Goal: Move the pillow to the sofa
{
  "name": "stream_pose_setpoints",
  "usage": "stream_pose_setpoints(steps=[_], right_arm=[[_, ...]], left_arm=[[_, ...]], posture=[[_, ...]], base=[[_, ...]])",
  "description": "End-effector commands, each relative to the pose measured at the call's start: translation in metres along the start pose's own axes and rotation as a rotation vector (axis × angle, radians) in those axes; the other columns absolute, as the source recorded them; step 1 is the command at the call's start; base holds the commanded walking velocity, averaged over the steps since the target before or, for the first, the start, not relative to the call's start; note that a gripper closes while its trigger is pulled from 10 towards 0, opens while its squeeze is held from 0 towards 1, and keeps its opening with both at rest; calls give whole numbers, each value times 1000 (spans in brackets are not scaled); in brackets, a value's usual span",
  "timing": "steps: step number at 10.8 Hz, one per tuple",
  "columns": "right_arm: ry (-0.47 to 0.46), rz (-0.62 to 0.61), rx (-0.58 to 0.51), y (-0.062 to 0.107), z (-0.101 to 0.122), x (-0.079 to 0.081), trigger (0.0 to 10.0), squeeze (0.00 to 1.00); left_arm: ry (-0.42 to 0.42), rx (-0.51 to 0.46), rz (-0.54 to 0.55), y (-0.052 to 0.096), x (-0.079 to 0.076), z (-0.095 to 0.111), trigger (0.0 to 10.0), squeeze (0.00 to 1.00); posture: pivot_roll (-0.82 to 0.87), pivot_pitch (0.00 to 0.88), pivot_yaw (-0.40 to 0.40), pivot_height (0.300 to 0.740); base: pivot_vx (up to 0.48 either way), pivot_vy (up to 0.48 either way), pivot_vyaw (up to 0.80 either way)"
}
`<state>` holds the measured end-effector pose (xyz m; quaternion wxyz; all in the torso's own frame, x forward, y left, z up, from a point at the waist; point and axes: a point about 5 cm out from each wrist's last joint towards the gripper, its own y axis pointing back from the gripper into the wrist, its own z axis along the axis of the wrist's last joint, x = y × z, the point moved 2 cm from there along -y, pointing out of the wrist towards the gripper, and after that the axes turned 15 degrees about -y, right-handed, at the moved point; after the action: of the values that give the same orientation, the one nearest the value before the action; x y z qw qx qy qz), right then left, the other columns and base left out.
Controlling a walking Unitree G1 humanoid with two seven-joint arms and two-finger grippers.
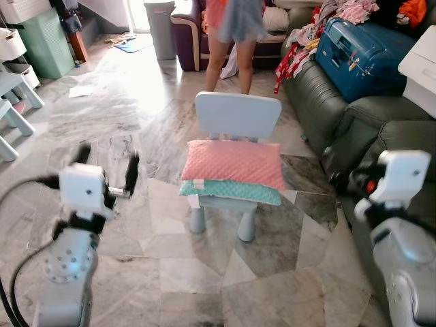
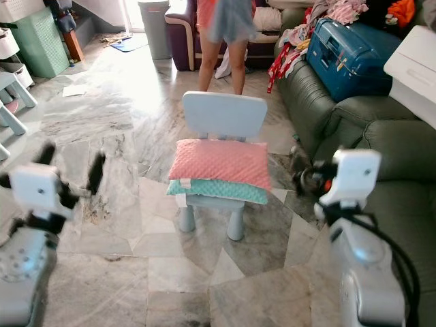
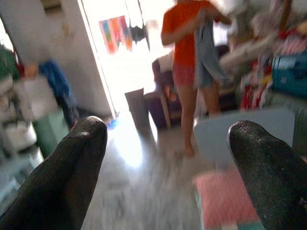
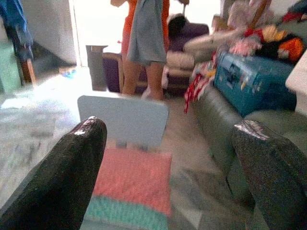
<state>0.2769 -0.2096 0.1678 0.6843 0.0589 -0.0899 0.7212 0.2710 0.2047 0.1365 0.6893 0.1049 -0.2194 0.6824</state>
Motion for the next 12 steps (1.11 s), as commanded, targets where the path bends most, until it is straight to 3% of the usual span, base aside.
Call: stream_pose_setpoints(steps=[1,2,3,4,7,12], right_arm=[[-7,1,72,3,-14,0,10000,1000],[0,-18,109,7,-23,-5,10000,1000],[-1,-37,139,10,-30,-9,10000,788],[5,-47,149,11,-32,-11,10000,8],[-10,-28,150,14,-31,-5,10000,0],[-3,-10,150,16,-27,-1,10000,0]], left_arm=[[17,104,-29,9,-8,-21,10000,0],[7,131,-68,15,-15,-28,10000,0],[18,156,-92,21,-21,-36,10000,0],[24,170,-94,22,-22,-38,10000,0],[94,157,-171,16,-36,-30,10000,0],[157,172,-209,19,-41,-28,10000,0]], posture=[[-211,48,-3,740],[-207,50,-5,740],[-207,56,-7,740],[-206,62,-7,740],[-219,76,-8,740],[-223,100,-16,740]], base=[[0,0,0],[0,0,0],[0,0,0],[0,0,0],[0,0,0],[52,0,0]])
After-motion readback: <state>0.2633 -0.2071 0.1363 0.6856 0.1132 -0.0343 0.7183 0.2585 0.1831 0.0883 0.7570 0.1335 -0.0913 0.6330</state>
